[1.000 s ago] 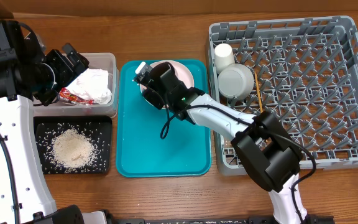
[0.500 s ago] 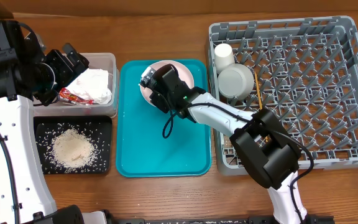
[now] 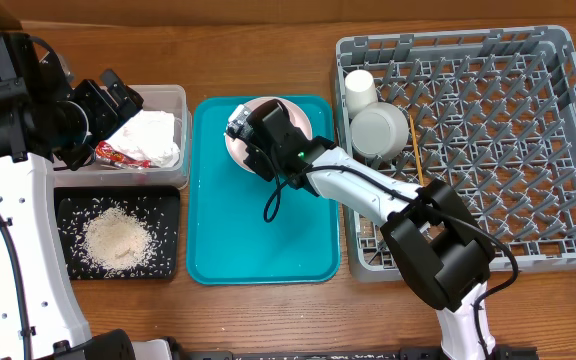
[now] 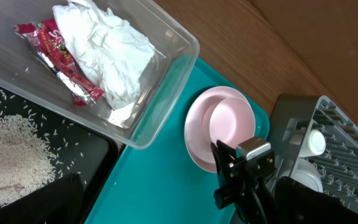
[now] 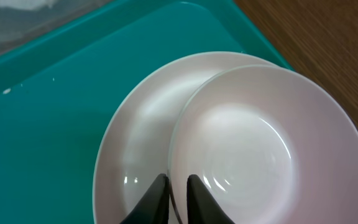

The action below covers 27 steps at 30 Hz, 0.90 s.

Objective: Sort waste into correct bins and load items into the dishwasher
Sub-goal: 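Grasp the upper pink plate rim with the right gripper and lift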

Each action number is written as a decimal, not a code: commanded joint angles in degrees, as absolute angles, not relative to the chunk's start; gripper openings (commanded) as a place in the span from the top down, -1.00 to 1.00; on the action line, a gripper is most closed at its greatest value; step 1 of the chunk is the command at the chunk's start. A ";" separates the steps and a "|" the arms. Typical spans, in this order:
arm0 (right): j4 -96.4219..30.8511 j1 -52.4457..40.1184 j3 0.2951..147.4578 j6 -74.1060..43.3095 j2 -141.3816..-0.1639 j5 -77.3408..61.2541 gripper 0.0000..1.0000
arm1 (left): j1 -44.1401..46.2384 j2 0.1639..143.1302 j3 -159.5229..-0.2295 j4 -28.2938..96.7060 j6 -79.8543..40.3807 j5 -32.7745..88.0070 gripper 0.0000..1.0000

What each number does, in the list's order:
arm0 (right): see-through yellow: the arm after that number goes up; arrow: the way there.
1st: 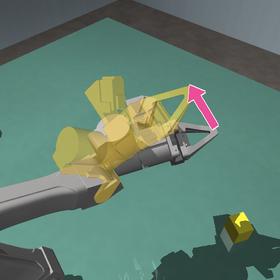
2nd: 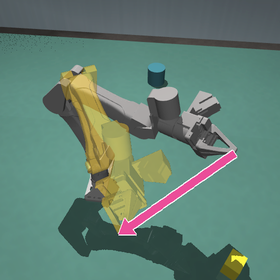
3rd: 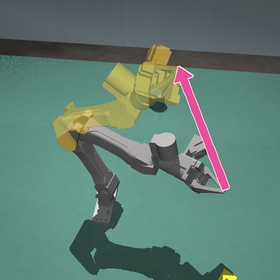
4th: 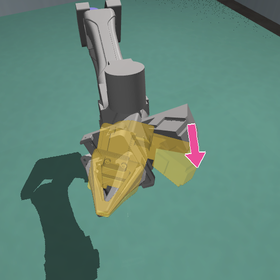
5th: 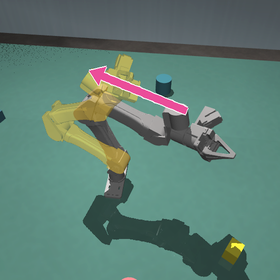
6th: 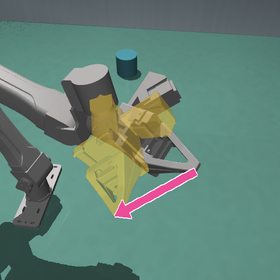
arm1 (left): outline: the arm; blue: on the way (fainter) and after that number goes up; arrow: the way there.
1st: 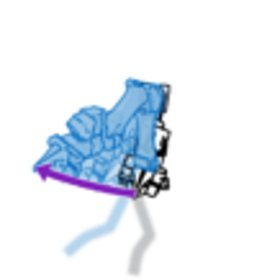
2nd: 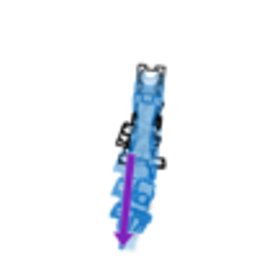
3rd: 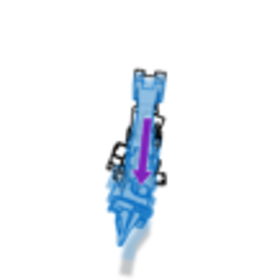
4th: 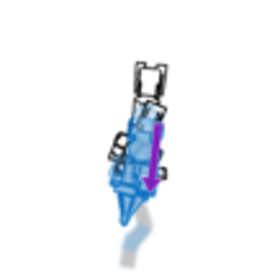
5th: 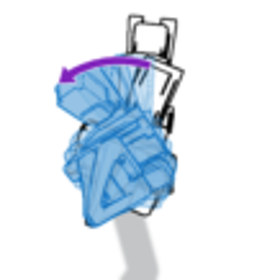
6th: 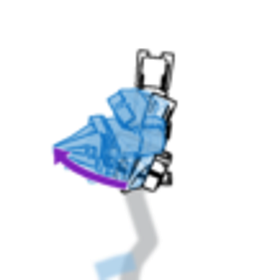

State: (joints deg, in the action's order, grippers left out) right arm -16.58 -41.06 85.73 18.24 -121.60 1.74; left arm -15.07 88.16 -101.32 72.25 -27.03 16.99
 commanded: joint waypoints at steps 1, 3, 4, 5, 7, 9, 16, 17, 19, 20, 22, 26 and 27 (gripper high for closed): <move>-16.62 -41.23 86.67 18.44 -119.37 1.65 0.78 | -14.96 87.26 -102.54 72.18 -27.00 17.41 -1.00; -16.62 -41.23 86.67 18.44 -119.37 1.65 0.68 | -14.96 87.26 -102.54 72.16 -27.00 17.41 -0.99; -16.64 -41.23 86.67 18.44 -119.37 1.63 0.60 | -14.96 87.26 -102.54 72.16 -27.00 17.41 -1.00; -16.67 -41.23 86.65 18.44 -119.37 1.56 0.56 | -14.96 87.26 -102.54 72.16 -27.00 17.41 -1.00; -16.64 -41.15 86.65 18.44 -119.37 1.19 0.53 | -14.96 87.26 -102.54 72.16 -27.00 17.41 -1.00; -16.56 -41.12 86.63 18.46 -119.39 1.21 0.53 | -14.96 87.26 -102.54 72.16 -27.00 17.41 -0.99; -16.36 -40.97 85.93 18.46 -119.66 1.21 0.82 | -14.96 87.26 -102.54 72.16 -27.00 17.41 -1.00; -16.36 -40.95 85.82 18.48 -119.66 1.23 0.85 | -14.96 87.24 -102.54 72.16 -27.00 17.41 -1.00; -16.47 -40.84 85.82 18.46 -119.70 1.21 0.85 | -14.96 87.26 -102.54 72.16 -27.00 17.41 -1.00; -16.49 -40.84 85.82 18.46 -119.70 1.21 0.85 | -14.96 87.26 -102.54 72.16 -27.00 17.41 -1.00; -16.45 -40.84 85.82 18.46 -119.70 1.21 0.84 | -14.96 87.26 -102.54 72.16 -27.00 17.41 -1.00; -17.08 -40.84 85.82 18.46 -119.70 1.21 0.75 | -14.96 87.26 -102.54 72.16 -27.00 17.41 -1.00; -17.37 -40.84 85.82 18.46 -119.70 1.21 0.72 | -14.96 87.26 -102.54 72.16 -27.00 17.41 -1.00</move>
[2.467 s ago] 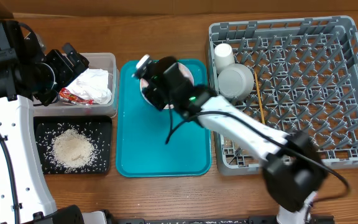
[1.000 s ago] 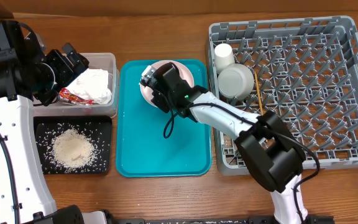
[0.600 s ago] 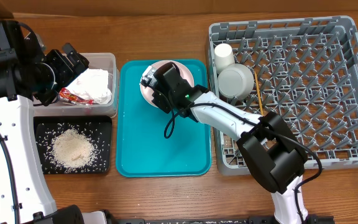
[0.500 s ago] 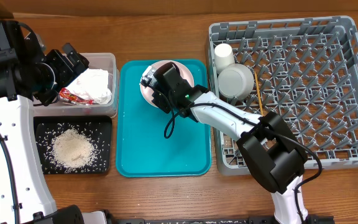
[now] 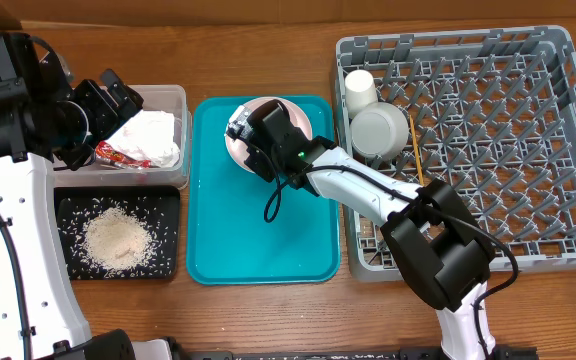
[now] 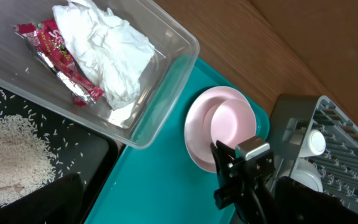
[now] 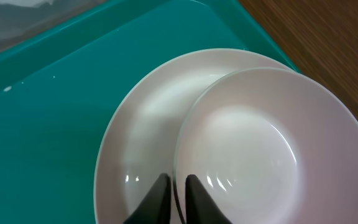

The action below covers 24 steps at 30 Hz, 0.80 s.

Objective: Sort waste into correct bins and load items into the dishwasher
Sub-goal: 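Grasp the upper pink plate rim with the right gripper and lift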

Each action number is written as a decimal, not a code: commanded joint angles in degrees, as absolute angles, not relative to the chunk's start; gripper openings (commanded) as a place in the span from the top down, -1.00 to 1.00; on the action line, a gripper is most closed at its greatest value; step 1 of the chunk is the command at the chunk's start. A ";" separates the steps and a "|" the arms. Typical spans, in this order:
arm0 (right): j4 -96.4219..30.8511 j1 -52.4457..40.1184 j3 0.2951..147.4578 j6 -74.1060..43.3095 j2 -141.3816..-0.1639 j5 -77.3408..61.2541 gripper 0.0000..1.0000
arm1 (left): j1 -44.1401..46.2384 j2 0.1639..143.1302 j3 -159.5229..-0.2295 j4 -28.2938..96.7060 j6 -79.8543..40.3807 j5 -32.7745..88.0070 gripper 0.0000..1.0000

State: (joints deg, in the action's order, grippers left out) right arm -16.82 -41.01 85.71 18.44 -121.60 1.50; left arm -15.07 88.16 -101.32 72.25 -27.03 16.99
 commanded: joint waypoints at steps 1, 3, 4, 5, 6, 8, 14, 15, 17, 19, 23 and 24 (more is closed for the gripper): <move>-17.61 -40.84 85.82 18.46 -119.70 1.21 0.70 | -14.96 87.26 -102.54 72.16 -27.00 17.41 -1.00; -17.93 -40.84 85.82 18.46 -119.70 1.21 0.67 | -14.96 87.26 -102.54 72.16 -27.00 17.41 -1.00; -18.04 -40.84 85.82 18.46 -119.70 1.21 0.67 | -14.96 87.26 -102.54 72.18 -27.00 17.41 -1.00; -18.20 -40.84 85.82 18.46 -119.70 1.21 0.65 | -14.96 87.26 -102.54 72.16 -27.00 17.43 -1.00; -18.59 -40.84 85.82 18.44 -119.70 1.19 0.64 | -14.96 87.26 -102.54 72.16 -27.00 17.43 -1.00; -19.49 -40.84 85.82 18.46 -119.70 1.21 0.63 | -14.96 87.26 -102.54 72.16 -27.00 17.41 -1.00; -20.93 -40.84 85.82 18.46 -119.70 1.21 0.56 | -14.96 87.26 -102.54 72.16 -27.00 17.41 -1.00; -20.86 -40.84 85.82 18.46 -119.70 1.23 0.57 | -14.96 87.26 -102.54 72.16 -27.00 17.41 -1.00; -20.27 -40.84 85.84 18.46 -119.70 1.23 0.70 | -14.96 87.26 -102.54 72.16 -27.00 17.43 -1.00; -19.42 -40.84 85.91 18.46 -119.68 1.23 0.85 | -14.96 87.26 -102.54 72.16 -27.00 17.41 -1.00; -17.91 -40.86 86.02 18.46 -119.13 1.23 0.92 | -14.96 87.26 -102.54 72.16 -27.00 17.43 -1.00; -17.91 -40.86 86.02 18.44 -118.89 1.23 0.92 | -14.96 87.26 -102.54 72.16 -27.00 17.43 -1.00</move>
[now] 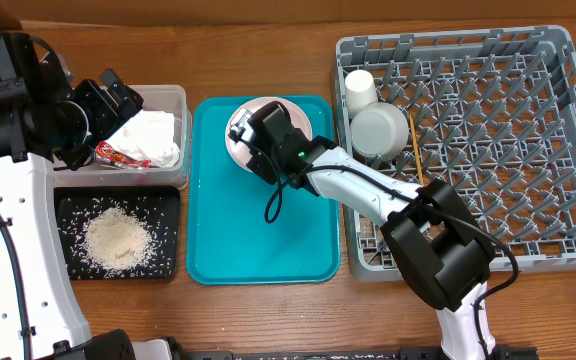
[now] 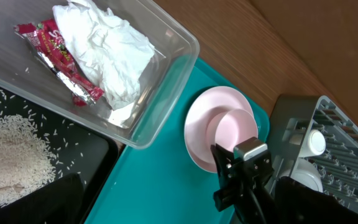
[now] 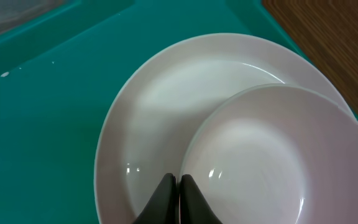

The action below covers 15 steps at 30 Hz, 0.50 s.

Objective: Sort waste into correct bins and load items into the dishwasher
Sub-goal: 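Grasp the upper pink plate rim with the right gripper and lift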

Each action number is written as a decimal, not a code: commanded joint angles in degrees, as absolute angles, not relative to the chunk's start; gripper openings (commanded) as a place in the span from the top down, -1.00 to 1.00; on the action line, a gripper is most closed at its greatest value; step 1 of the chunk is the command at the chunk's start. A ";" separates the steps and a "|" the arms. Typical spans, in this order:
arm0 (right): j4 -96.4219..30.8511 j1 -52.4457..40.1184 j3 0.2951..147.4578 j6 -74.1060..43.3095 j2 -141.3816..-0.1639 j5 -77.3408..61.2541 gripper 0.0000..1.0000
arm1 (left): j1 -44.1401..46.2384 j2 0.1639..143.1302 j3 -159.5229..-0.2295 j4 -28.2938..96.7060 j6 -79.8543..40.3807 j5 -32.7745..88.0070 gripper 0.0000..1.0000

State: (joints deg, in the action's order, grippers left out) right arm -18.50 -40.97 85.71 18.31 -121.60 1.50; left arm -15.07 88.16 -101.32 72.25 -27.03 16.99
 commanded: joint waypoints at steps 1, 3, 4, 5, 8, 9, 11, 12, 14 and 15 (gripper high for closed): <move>-17.93 -40.84 86.02 18.41 -118.34 1.23 0.92 | -14.96 87.26 -102.54 72.16 -27.00 17.41 -1.00; -17.87 -40.84 86.02 16.47 -116.66 1.21 0.92 | -14.96 87.26 -102.54 72.18 -27.00 17.41 -1.00; -17.78 -40.84 86.02 15.25 -115.90 1.21 0.92 | -14.96 87.24 -102.54 72.16 -27.00 17.41 -1.00; -17.69 -40.84 86.02 13.10 -114.45 1.21 0.92 | -14.96 87.26 -102.54 72.16 -26.98 17.41 -1.00; -19.05 -40.75 86.02 6.55 -109.78 1.10 0.92 | -14.96 87.26 -102.54 72.16 -27.00 17.41 -1.00; -20.16 -40.73 86.02 5.02 -108.14 0.62 0.92 | -14.96 87.26 -102.54 72.18 -27.00 17.41 -1.00; -23.42 -40.73 86.02 1.37 -103.94 -2.07 0.92 | -14.96 87.26 -102.54 72.18 -27.00 17.41 -1.00; -24.69 -40.71 86.02 -0.19 -102.43 -3.25 0.92 | -14.96 87.26 -102.54 72.16 -27.00 17.41 -1.00; -28.69 -40.14 86.02 -6.20 -97.93 -7.22 0.92 | -14.96 87.26 -102.54 72.16 -27.00 17.41 -1.00; -30.81 -39.42 86.02 -9.69 -95.68 -10.04 0.92 | -14.96 87.26 -102.54 72.16 -27.00 17.41 -1.00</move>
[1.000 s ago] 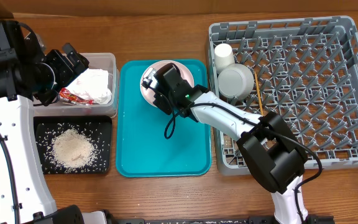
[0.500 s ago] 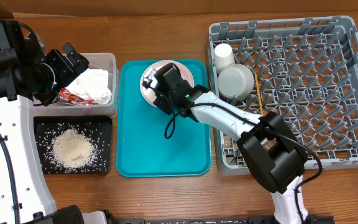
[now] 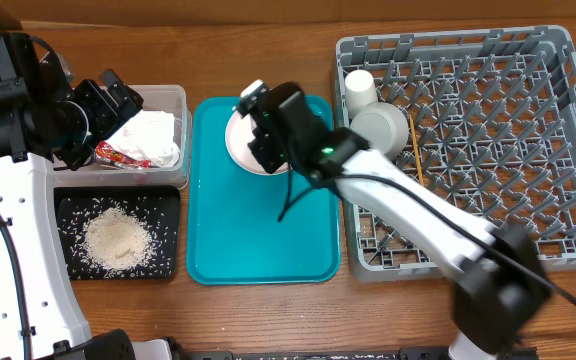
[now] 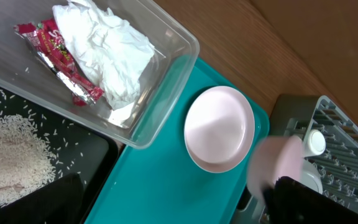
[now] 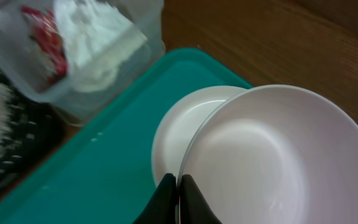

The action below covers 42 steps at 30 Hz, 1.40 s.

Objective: Sort waste into correct bins and load items into the dishwasher
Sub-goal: 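Grasp the upper pink plate rim with the right gripper and lift, then lower the pink plate into the rack on its edge and release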

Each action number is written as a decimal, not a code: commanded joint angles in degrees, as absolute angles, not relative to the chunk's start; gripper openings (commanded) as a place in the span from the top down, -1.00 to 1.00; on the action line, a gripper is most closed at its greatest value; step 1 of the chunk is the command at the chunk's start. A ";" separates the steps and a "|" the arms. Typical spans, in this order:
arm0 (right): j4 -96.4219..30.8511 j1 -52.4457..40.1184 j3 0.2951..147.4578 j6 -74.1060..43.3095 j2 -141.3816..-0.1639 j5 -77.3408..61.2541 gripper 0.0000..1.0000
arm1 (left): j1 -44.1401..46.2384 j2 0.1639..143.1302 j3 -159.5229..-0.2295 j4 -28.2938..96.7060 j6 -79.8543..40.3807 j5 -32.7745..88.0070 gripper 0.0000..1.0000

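Observation:
My right gripper (image 5: 178, 186) is shut on the rim of a small pink bowl (image 5: 272, 155) and holds it tilted in the air above the teal tray (image 5: 98, 168). The pink plate (image 5: 182, 127) lies below on the tray's far end, also seen as the plate (image 4: 219, 129) in the left wrist view, where the bowl (image 4: 277, 163) is a blur. In the overhead view the right gripper (image 3: 266, 148) hangs over the plate (image 3: 238, 148). My left gripper (image 3: 118, 100) stands open over the clear bin (image 3: 173, 100), with nothing between its fingers (image 4: 48, 199).
The clear bin holds crumpled white tissue (image 3: 153, 135) and a red wrapper (image 3: 116, 153). A black tray of rice (image 3: 118, 240) lies in front of it. The grey dish rack (image 3: 488, 130) on the right holds a white cup (image 3: 359, 90) and a white bowl (image 3: 378, 130).
The right gripper, shut on the bowl's rim, was low over the plate. Now it is raised and farther right, and the bowl is off the plate. The left arm has not moved.
At first the right gripper's fingers straddled the rim of the bowl resting on the plate, slightly apart. They stood the same a moment later, then were shut on the rim with the bowl shifted. Now the bowl hangs clear above the tray.

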State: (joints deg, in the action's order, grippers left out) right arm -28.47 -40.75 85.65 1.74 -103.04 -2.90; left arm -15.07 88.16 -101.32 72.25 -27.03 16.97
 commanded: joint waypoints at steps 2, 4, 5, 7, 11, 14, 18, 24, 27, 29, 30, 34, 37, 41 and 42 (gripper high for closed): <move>-35.42 -36.53 86.00 -16.12 -91.11 -18.70 0.92 | -14.96 87.26 -102.54 72.16 -27.00 17.41 -1.00; -38.70 -33.06 86.00 -20.14 -88.25 -27.83 0.92 | -14.96 87.26 -102.54 72.16 -27.00 17.41 -1.00; -40.29 -30.94 86.00 -21.39 -87.11 -33.01 0.92 | -14.96 87.26 -102.54 72.16 -27.00 17.41 -1.00; -43.97 -25.65 85.93 -21.74 -85.17 -44.21 0.92 | -14.96 87.24 -102.54 72.18 -27.00 17.41 -1.00; -52.66 -14.94 85.84 -21.67 -84.12 -59.75 0.92 | -14.96 87.26 -102.54 72.16 -27.00 17.41 -1.00; -58.26 -8.67 84.51 -20.23 -84.18 -63.81 0.92 | -14.96 87.26 -102.54 72.16 -27.00 17.41 -1.00; -55.94 -2.68 79.83 -18.65 -84.18 -71.90 0.92 | -14.96 87.26 -102.54 72.16 -27.00 17.41 -1.00; -51.42 7.01 70.54 -19.51 -84.18 -78.67 0.92 | -14.96 87.26 -102.54 72.16 -27.00 17.41 -1.00; -49.60 10.17 65.95 -19.53 -84.18 -79.24 0.92 | -14.96 87.24 -102.54 72.16 -27.00 17.41 -1.00; -46.92 11.97 62.78 -19.70 -84.25 -79.68 0.92 | -14.96 87.26 -102.54 72.18 -27.00 17.41 -1.00; -46.06 12.49 61.69 -20.25 -84.31 -79.68 0.92 | -14.96 87.26 -102.54 72.18 -27.00 17.43 -0.99; -41.80 13.26 58.19 -21.32 -84.71 -79.57 0.92 | -14.96 87.26 -102.54 72.16 -27.00 17.41 -1.00; -38.85 13.17 56.03 -24.18 -84.99 -77.34 0.92 | -14.96 87.26 -102.54 72.18 -27.00 17.41 -1.00; -34.24 12.49 53.71 -28.60 -84.99 -73.06 0.92 | -14.96 87.26 -102.54 72.18 -27.00 17.41 -1.00; -32.93 12.36 53.23 -29.45 -84.99 -73.10 0.92 | -14.96 87.26 -102.54 72.16 -27.00 17.43 -1.00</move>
State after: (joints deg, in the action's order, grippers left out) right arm -34.59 12.95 54.37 -25.58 -84.86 -74.70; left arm -15.07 88.16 -101.32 72.25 -27.03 16.99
